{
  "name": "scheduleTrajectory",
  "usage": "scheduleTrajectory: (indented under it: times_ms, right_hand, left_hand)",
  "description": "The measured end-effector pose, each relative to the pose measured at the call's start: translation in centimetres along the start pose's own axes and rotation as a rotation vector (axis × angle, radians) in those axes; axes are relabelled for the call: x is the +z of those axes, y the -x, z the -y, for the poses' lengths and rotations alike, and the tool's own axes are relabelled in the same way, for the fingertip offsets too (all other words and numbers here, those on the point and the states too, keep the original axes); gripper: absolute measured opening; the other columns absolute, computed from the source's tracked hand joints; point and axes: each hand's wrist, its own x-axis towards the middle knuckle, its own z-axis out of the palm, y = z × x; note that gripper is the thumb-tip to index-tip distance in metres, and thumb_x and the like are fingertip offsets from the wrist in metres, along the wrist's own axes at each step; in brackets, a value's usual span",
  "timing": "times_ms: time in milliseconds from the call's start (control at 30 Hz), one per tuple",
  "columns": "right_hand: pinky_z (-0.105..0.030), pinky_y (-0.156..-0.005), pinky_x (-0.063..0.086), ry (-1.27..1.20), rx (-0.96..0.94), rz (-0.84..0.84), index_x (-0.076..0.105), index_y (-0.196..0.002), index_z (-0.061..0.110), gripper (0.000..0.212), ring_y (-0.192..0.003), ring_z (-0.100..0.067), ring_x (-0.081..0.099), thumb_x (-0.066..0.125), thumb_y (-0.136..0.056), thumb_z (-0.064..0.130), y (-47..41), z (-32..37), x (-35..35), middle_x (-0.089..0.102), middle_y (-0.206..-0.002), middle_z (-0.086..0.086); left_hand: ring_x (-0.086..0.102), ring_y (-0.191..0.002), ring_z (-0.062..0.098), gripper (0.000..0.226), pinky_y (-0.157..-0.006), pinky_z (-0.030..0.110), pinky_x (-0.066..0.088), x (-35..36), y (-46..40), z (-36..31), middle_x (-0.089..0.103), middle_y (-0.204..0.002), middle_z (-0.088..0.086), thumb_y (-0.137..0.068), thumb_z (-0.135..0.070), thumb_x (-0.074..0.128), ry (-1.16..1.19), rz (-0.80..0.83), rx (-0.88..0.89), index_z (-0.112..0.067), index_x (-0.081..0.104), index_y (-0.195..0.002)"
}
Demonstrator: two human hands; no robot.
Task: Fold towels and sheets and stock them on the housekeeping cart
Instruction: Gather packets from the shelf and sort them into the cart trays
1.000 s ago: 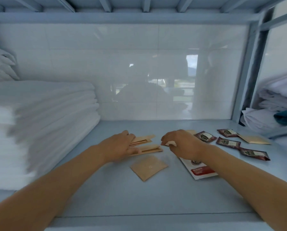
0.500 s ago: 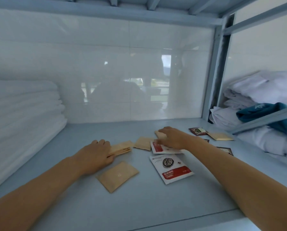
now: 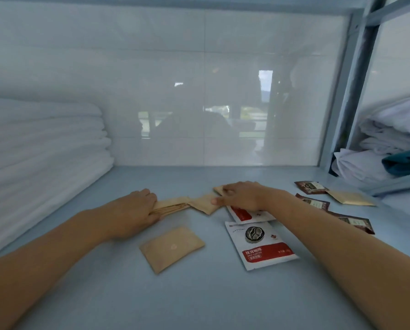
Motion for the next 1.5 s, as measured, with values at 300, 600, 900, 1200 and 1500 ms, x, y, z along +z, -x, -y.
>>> scheduleTrajectory:
  times_ms: [300, 600, 900, 1200, 1500]
  right_hand:
    - [-0.040, -0.116, 0.029, -0.123, -0.166, -0.003, 0.028, -0.161, 0.032, 0.111, -0.148, -0.021, 0.035, 0.064, -0.071, 0.087, 1.2, 3.6, 1.5, 0.036, -0.164, 0.003]
    - [-0.029, -0.100, 0.030, -0.172, -0.225, -0.061, 0.044, -0.152, 0.038, 0.068, -0.143, -0.020, 0.040, 0.069, -0.091, 0.056, 1.8, 6.2, 1.9, 0.045, -0.156, 0.005]
    - [-0.030, -0.106, 0.038, -0.302, -0.193, -0.087, 0.038, -0.155, 0.038, 0.095, -0.137, -0.012, 0.046, 0.087, -0.074, 0.052, 1.1, 5.1, 1.3, 0.044, -0.154, 0.010]
    - [-0.034, -0.105, 0.050, -0.366, -0.191, -0.155, 0.054, -0.146, 0.027, 0.086, -0.106, -0.002, 0.066, 0.094, -0.071, 0.032, 0.2, 4.8, 1.5, 0.061, -0.140, 0.010]
    - [-0.034, -0.108, 0.047, -0.403, -0.187, -0.054, 0.036, -0.158, 0.027, 0.105, -0.134, -0.014, 0.052, 0.094, -0.070, 0.017, 0.8, 1.9, -0.2, 0.043, -0.158, 0.004]
  left_hand:
    - [0.049, -0.073, 0.015, 0.028, -0.067, 0.035, 0.036, -0.1, 0.4, 1.0, 0.049, -0.089, 0.000, -0.102, -0.047, 0.049, 0.070, -0.080, -0.100, -0.021, 0.037, -0.096]
    - [0.049, -0.082, 0.010, 0.028, -0.071, 0.032, 0.037, -0.5, 0.8, 3.8, 0.046, -0.100, -0.003, -0.094, -0.046, 0.055, 0.016, 0.131, -0.206, -0.025, 0.040, -0.104]
    - [0.057, -0.086, 0.018, 0.014, -0.073, 0.036, 0.049, 0.3, 0.6, 3.6, 0.056, -0.098, 0.000, -0.089, -0.027, 0.056, 0.113, -0.047, -0.235, -0.023, 0.047, -0.098]
    - [0.059, -0.074, 0.013, 0.039, -0.062, 0.035, 0.045, -0.6, 1.0, 2.2, 0.060, -0.085, -0.007, -0.091, -0.063, 0.063, 0.247, -0.296, -0.110, -0.027, 0.048, -0.100]
    - [0.055, -0.096, 0.012, 0.083, -0.089, 0.035, 0.050, -2.3, -1.4, -1.9, 0.047, -0.107, -0.011, -0.066, -0.084, 0.071, 0.287, -0.175, 0.008, -0.034, 0.054, -0.131]
